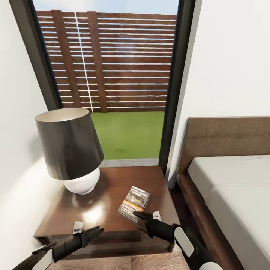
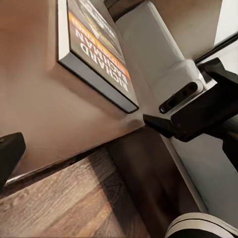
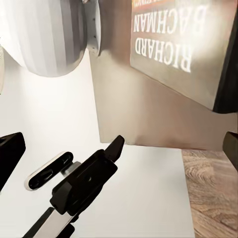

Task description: In the bedroom, move the book from the bed onto either nightstand, and place the two sandals side by side next to the bed.

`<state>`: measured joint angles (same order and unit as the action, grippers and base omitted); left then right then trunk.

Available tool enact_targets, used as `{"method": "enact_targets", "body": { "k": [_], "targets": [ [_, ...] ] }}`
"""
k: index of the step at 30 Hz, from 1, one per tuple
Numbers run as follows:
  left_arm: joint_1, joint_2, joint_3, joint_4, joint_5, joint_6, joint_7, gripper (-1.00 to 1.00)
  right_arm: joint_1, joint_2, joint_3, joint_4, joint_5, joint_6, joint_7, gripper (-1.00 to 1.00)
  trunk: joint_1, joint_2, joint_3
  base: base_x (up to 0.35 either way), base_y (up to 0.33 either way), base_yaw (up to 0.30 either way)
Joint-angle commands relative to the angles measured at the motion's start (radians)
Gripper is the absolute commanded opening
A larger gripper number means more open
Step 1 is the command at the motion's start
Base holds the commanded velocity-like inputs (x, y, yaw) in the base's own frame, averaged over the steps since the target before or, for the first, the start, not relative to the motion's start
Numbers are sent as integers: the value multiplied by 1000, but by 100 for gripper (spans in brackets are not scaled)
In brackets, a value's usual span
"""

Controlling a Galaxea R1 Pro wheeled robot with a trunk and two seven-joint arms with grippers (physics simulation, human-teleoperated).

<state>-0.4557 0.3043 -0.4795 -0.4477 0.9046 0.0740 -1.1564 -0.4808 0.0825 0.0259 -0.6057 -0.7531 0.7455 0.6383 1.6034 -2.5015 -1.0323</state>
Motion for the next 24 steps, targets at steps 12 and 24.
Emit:
{"method": "enact_targets", "body": {
  "k": [12,24],
  "targets": [
    [0,-4,-6,0,10,8,0,100,0,0,0,0,-3,5,0,100,0,0,-1,24,0,0],
    [-1,-5,-6,0,10,10,0,100,-1,0,0,0,-3,5,0,100,0,0,-1,0,0,0]
  ]
}}
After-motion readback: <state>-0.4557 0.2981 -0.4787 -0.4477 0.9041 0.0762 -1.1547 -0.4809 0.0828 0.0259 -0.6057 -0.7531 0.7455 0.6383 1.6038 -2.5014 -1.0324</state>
